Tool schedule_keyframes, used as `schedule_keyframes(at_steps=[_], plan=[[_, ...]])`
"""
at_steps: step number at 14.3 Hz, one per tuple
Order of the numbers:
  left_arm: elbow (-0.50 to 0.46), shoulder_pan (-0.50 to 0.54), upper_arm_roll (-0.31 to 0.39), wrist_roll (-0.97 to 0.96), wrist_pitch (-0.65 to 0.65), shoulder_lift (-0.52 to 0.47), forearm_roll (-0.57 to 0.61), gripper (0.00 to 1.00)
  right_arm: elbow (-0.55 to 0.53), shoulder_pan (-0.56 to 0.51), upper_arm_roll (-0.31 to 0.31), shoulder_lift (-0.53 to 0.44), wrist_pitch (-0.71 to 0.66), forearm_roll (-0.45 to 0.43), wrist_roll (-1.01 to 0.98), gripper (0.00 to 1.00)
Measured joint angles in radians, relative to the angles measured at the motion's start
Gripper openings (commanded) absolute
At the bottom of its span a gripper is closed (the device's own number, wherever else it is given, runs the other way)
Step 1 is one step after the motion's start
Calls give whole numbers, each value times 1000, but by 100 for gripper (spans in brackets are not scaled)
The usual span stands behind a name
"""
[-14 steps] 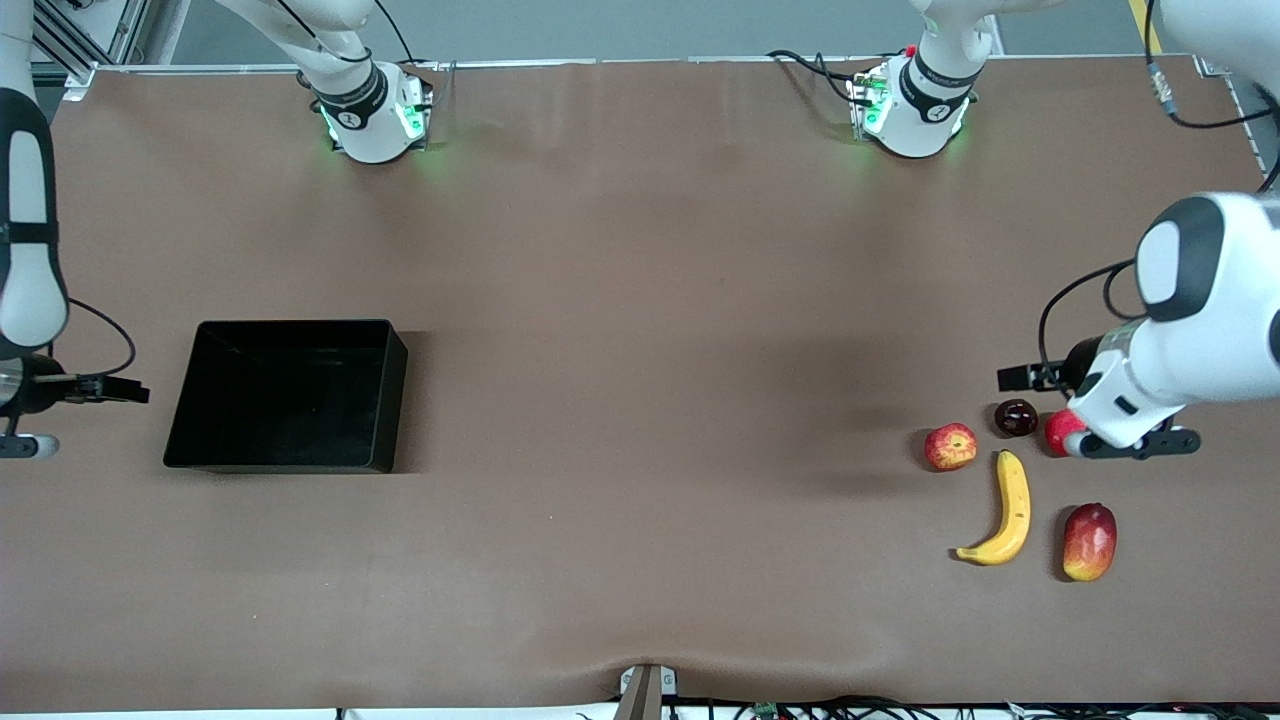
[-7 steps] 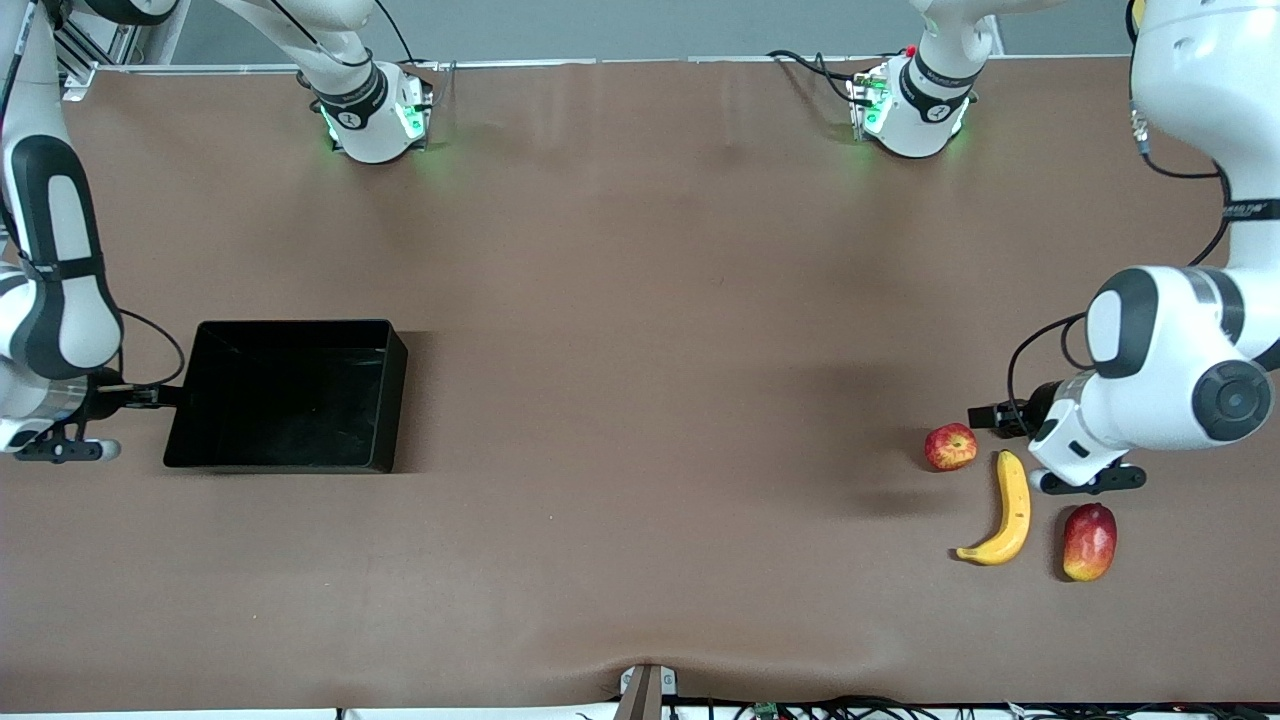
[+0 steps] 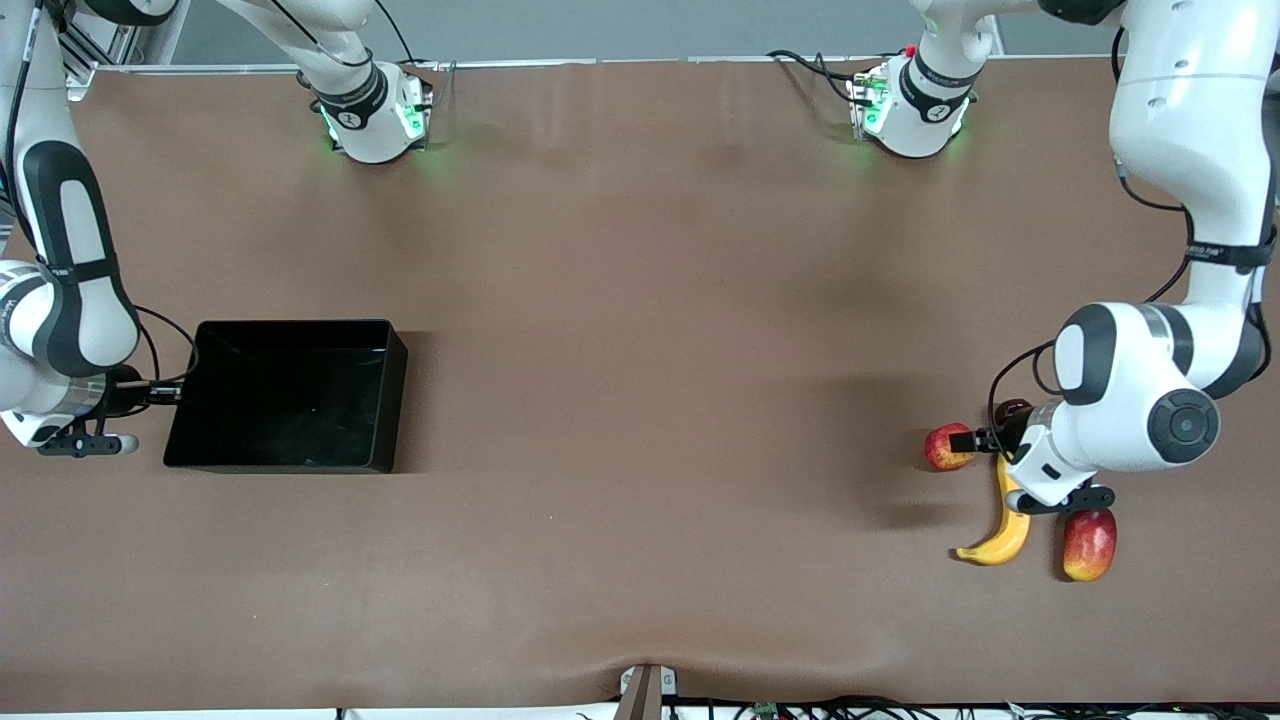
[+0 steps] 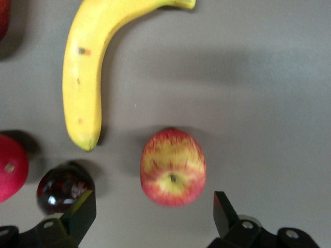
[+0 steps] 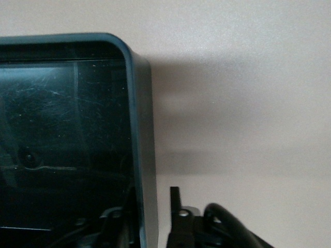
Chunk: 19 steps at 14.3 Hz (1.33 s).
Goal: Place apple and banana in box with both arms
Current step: 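Grasp the apple with the left gripper while the right gripper slides the box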
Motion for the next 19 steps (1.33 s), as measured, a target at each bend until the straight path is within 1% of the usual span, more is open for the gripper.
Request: schedule_keyframes(at_steps=[3,7,9,12,13,15,18,19], plan=[[1,6,0,-1,51,36,-18,100,11,1,10,-8,-31,2,0,0],[2,4,-4,-24,74,59,-29,100,99,8,37,-26,-177,11,1,0],[0,2,-5,-39,74,64,-29,100,143,22,50,-28,-254,73,1,0],[-4,2,-6,-51,74,68,-29,99,171,61,59,-39,-312,161,16,0],[-6,2,-6,-52,74,68,-29,89,174,88,60,-45,-323,175,52,0],[-10,1,-8,-52,75,68,-29,66,181,179,64,-52,-329,187,200,0],[-15,-6,-9,-52,75,67,-29,18,203,342,69,-54,-324,195,404,0],[-15,-6,-9,-52,75,67,-29,5,210,385,69,-54,-321,198,433,0]])
